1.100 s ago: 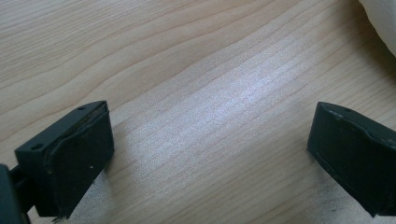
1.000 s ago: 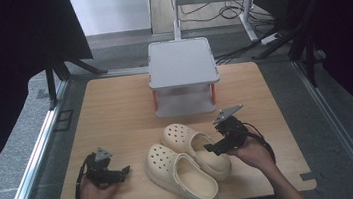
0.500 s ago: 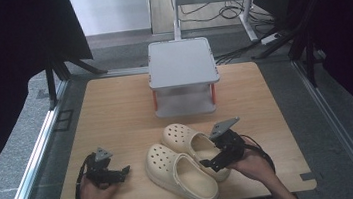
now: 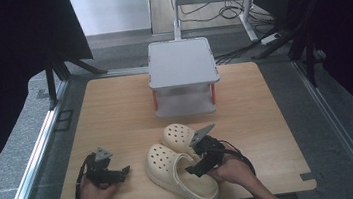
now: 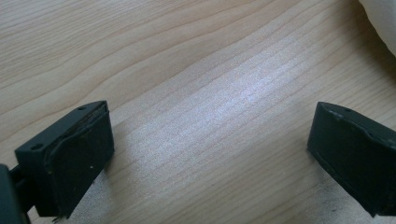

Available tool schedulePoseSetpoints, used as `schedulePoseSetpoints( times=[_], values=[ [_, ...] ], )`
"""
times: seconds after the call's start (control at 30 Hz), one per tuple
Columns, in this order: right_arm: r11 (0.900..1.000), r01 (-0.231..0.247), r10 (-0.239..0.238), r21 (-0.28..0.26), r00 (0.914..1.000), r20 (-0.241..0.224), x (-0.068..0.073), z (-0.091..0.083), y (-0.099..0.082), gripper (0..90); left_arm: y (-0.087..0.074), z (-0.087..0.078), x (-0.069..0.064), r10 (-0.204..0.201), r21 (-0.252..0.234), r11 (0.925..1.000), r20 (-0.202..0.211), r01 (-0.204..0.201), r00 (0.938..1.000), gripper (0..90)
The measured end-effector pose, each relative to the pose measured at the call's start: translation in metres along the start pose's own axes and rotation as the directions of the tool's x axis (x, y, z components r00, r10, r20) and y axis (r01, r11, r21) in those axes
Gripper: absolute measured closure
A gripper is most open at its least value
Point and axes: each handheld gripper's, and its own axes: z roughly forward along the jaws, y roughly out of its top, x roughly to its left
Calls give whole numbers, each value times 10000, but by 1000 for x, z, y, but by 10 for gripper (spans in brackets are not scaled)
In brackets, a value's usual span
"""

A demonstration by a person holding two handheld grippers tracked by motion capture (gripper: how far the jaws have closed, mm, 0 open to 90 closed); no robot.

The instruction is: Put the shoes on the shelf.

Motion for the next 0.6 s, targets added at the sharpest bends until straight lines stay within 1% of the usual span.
schedulePoseSetpoints(
  times=[0.03,0.07,0.2,0.23,0.3,0.33,0.37,0.4,0.43,0.5,0.53,0.57,0.6],
  values=[
    [10000,-45,45,23,9999,154,1,5,4,224,0,0,0,-1,0,10000,1,1,10000,3],
    [10000,-45,45,23,9999,154,1,5,4,224,0,0,0,-1,0,10000,1,1,10000,2],
    [9996,-263,261,48,9985,477,2,15,12,300,0,0,0,-3,-1,10000,-1,3,10000,3],
    [9993,-372,370,27,9976,586,2,18,16,359,0,0,0,-5,3,10000,9,5,10000,3],
    [9983,-493,470,296,9963,717,3,19,19,402,0,0,0,-8,-2,10000,7,8,10000,3],
    [9983,-493,470,296,9963,717,3,19,19,402,0,0,0,-11,-2,10000,8,11,10000,3],
    [9982,-466,436,372,9961,762,3,19,19,434,0,0,0,-8,1,10000,8,8,10000,3],
    [9971,-369,324,664,9972,675,4,18,21,463,0,0,0,-9,-1,10000,10,9,10000,2],
    [9971,-369,324,664,9972,675,4,18,21,463,0,0,0,-10,0,10000,9,10,10000,2],
    [9936,-501,437,1015,9970,636,3,15,23,501,0,0,0,-25,-13,10000,1,25,10000,3],
    [9913,-570,501,1184,9969,610,2,14,24,527,0,0,0,-26,-14,10000,4,26,10000,3],
    [9856,-601,544,1581,9977,406,0,14,27,571,0,0,0,-20,-18,10000,-2,20,10000,3],
    [9856,-601,544,1581,9977,406,0,14,27,571,0,0,0,-20,-18,10000,-2,20,10000,2]
  ],
)
